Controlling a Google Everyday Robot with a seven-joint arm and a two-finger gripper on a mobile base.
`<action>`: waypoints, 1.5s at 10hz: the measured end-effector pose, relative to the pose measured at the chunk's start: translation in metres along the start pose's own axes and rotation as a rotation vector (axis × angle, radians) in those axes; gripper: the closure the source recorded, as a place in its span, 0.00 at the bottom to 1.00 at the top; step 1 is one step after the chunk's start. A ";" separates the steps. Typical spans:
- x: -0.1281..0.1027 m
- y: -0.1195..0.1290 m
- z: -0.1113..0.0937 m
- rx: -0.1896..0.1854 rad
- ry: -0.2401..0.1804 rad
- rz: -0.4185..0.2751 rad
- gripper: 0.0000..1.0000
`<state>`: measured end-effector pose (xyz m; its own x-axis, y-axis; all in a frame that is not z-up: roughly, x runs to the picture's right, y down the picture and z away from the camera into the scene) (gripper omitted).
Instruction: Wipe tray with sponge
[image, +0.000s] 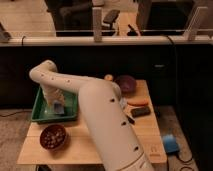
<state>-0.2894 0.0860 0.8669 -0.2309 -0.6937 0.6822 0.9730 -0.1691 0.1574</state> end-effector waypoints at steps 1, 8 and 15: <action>0.012 0.007 -0.002 -0.014 0.014 0.028 1.00; 0.054 -0.028 -0.009 0.006 0.065 -0.015 1.00; 0.006 -0.045 -0.008 0.110 -0.033 -0.156 1.00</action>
<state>-0.3351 0.0842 0.8582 -0.3804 -0.6416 0.6661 0.9206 -0.1937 0.3391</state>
